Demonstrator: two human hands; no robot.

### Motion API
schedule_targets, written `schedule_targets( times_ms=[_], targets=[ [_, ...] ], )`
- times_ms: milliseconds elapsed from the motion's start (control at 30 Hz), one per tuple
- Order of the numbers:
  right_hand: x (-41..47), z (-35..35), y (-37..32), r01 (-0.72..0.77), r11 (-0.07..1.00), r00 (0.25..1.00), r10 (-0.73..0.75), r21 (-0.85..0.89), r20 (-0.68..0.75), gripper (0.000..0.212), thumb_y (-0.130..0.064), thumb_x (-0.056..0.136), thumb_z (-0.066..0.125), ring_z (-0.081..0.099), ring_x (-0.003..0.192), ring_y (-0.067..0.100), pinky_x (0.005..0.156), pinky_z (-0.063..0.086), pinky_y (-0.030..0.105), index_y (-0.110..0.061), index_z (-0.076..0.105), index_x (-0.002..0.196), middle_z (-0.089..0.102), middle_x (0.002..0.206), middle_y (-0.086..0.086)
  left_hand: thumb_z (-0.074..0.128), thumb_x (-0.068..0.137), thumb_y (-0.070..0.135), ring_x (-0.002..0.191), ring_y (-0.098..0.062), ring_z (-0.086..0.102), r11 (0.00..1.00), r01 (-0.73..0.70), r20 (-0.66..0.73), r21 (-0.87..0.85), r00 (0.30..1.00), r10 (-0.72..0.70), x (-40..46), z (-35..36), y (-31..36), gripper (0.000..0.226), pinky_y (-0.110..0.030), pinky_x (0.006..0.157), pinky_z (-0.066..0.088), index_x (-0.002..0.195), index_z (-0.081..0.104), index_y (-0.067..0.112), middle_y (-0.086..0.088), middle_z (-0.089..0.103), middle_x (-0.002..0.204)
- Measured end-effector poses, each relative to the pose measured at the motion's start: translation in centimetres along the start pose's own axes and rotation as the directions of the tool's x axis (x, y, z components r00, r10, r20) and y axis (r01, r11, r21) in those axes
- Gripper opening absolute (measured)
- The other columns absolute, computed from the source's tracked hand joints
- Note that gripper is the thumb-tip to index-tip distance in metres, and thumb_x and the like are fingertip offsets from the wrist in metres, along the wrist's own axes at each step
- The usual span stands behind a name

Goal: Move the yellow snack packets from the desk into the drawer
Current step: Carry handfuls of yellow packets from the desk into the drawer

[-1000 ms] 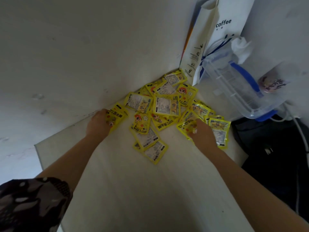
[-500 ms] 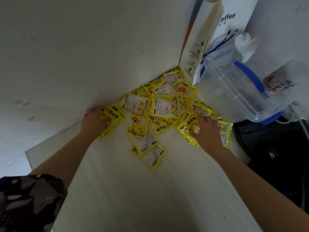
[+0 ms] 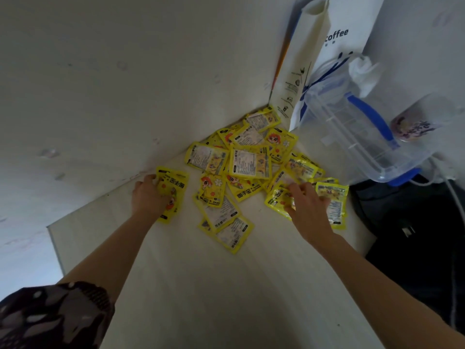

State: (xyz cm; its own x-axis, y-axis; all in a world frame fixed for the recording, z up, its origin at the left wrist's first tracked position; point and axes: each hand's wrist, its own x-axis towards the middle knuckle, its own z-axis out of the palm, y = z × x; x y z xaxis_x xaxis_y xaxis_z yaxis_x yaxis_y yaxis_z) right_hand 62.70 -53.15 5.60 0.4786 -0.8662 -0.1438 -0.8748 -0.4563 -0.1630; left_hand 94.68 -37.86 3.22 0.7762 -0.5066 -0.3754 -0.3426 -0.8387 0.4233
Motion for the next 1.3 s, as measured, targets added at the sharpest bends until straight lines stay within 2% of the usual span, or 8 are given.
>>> schedule_targets(
  times_ms=[167,333,500,700,800,933,1100,1300],
  targets=[
    [-1.1,-0.4,0.0,-0.004,0.987,0.993,-0.014,0.161,0.114,0.058,-0.023,0.088,0.062,0.051,0.113,0.023,0.097,0.032,0.046,-0.030,0.035,0.139,0.051,0.120,0.000,0.080,0.069,0.019,0.100,-0.033,0.061,0.994,0.058,0.023,-0.095,0.998,-0.056,-1.4,-0.5,-0.1,0.056,-0.040,0.079,0.054,0.121,0.060,0.010,-0.014,0.062,0.115],
    [-1.2,-0.5,0.9,0.018,0.974,0.994,-0.042,0.228,0.102,0.026,-0.020,0.090,0.060,0.053,0.109,0.024,0.090,0.030,0.038,-0.014,0.059,0.115,0.050,0.116,0.005,0.080,0.069,0.020,0.085,-0.023,0.066,0.891,0.105,0.002,-0.441,0.993,-0.116,-2.6,-0.9,0.5,0.035,-0.037,0.069,0.057,0.100,0.065,0.017,-0.005,0.069,0.097],
    [0.0,-1.1,1.7,0.014,0.927,0.998,-0.039,0.376,0.058,0.022,-0.011,0.085,0.067,0.054,0.106,0.032,0.088,0.040,0.037,-0.004,0.062,0.105,0.055,0.112,0.013,0.080,0.069,0.010,0.083,-0.019,0.072,0.722,0.073,0.076,-0.689,0.997,-0.029,-2.6,-1.2,3.2,0.028,-0.036,0.071,0.058,0.093,0.072,0.020,0.000,0.075,0.088],
    [2.4,-1.4,1.8,-0.048,0.935,0.995,0.014,0.351,0.098,0.043,-0.016,0.087,0.067,0.044,0.126,0.036,0.105,0.028,0.036,0.003,0.056,0.124,0.053,0.132,0.021,0.079,0.075,0.014,0.080,-0.018,0.071,0.735,0.144,0.239,-0.663,0.971,0.026,-2.6,0.8,6.8,0.018,-0.034,0.068,0.057,0.088,0.072,0.024,-0.003,0.075,0.092],
    [3.2,-1.5,1.7,-0.057,0.941,0.993,0.020,0.335,0.113,0.042,-0.018,0.088,0.065,0.049,0.122,0.037,0.105,0.031,0.040,0.003,0.057,0.124,0.057,0.128,0.023,0.078,0.077,0.016,0.081,-0.016,0.069,0.775,0.150,0.227,-0.614,0.974,-0.008,-2.5,2.1,7.7,0.016,-0.030,0.067,0.054,0.084,0.069,0.026,0.000,0.073,0.090],
    [3.7,-1.4,1.7,-0.069,0.945,0.989,0.024,0.320,0.144,0.036,-0.021,0.089,0.063,0.055,0.109,0.036,0.096,0.039,0.041,0.001,0.059,0.118,0.063,0.114,0.022,0.077,0.078,0.021,0.092,-0.025,0.068,0.836,0.167,0.195,-0.522,0.978,-0.074,-2.2,3.2,8.1,0.021,-0.044,0.084,0.056,0.098,0.071,0.017,-0.005,0.072,0.097],
    [3.2,-0.9,1.9,-0.067,0.962,0.990,0.030,0.265,0.141,0.042,-0.025,0.092,0.058,0.045,0.122,0.035,0.102,0.031,0.037,-0.004,0.053,0.128,0.054,0.129,0.019,0.078,0.075,0.024,0.088,-0.025,0.068,0.843,0.214,0.201,-0.493,0.971,-0.129,-2.4,3.8,8.2,0.018,-0.040,0.079,0.056,0.091,0.072,0.019,-0.004,0.072,0.090],
    [2.3,-0.6,1.7,-0.032,0.963,0.997,0.010,0.267,0.083,0.037,-0.026,0.093,0.057,0.051,0.122,0.026,0.100,0.041,0.037,-0.010,0.056,0.126,0.057,0.132,0.009,0.080,0.071,0.018,0.086,-0.025,0.070,0.808,0.245,0.192,-0.536,0.967,-0.166,-2.9,3.9,8.4,0.019,-0.045,0.082,0.058,0.089,0.073,0.020,-0.006,0.074,0.091]
  ],
)
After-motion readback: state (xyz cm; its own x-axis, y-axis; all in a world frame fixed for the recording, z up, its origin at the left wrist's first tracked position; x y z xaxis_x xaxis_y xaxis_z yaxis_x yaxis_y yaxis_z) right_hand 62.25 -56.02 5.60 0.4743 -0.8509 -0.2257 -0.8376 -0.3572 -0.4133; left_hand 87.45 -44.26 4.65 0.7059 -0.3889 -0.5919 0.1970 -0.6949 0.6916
